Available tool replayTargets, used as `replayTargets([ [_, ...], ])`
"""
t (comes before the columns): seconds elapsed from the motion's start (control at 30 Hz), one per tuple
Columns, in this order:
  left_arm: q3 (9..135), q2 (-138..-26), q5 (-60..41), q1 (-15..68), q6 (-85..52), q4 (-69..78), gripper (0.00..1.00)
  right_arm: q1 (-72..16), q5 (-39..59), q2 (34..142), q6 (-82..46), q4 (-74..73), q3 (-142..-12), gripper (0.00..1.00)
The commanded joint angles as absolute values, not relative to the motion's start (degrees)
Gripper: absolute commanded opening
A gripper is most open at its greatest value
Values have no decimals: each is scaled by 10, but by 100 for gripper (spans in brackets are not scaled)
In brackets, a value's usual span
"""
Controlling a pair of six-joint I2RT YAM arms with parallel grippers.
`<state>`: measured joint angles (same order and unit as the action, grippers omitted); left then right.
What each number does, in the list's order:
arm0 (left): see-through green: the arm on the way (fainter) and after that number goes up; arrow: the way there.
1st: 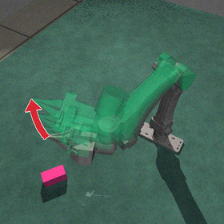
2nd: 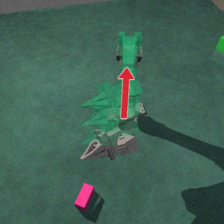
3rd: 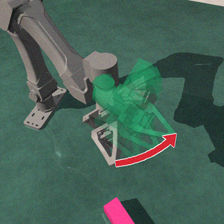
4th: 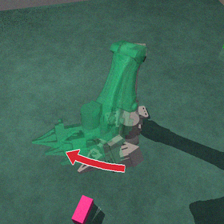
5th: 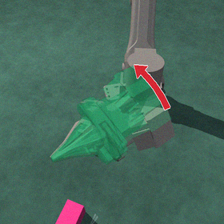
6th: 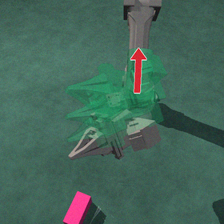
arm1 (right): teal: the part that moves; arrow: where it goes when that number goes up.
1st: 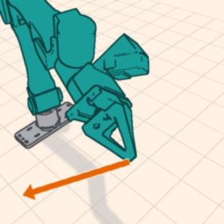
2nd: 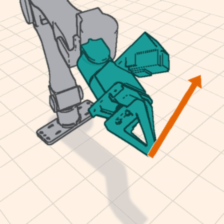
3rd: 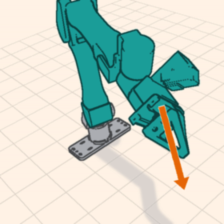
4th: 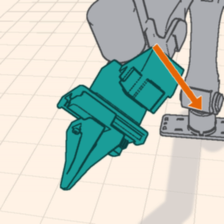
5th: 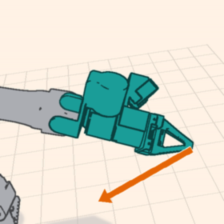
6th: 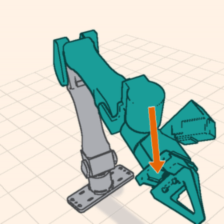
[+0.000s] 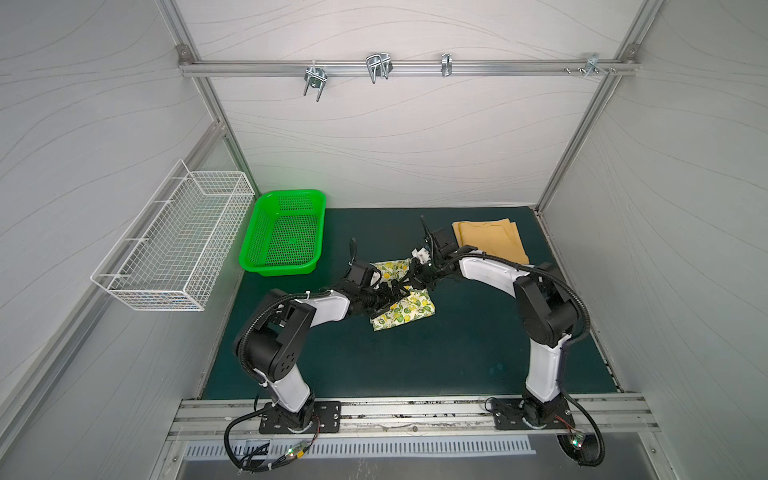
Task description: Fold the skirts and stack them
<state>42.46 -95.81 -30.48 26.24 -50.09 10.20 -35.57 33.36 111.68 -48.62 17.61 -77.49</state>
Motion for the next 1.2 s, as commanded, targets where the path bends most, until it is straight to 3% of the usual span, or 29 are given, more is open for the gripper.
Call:
replayTargets([
  [0.0,410,-956,-299,260,-498,103,99,-366,358,1141,-501,155,-768,11],
  [0.4,357,-853,-274,252,-490,64,99,-365,353,1176,-513,120,-752,11],
  [1.17,325,-904,-274,252,-491,113,99,-372,388,1202,-588,45,-774,14],
])
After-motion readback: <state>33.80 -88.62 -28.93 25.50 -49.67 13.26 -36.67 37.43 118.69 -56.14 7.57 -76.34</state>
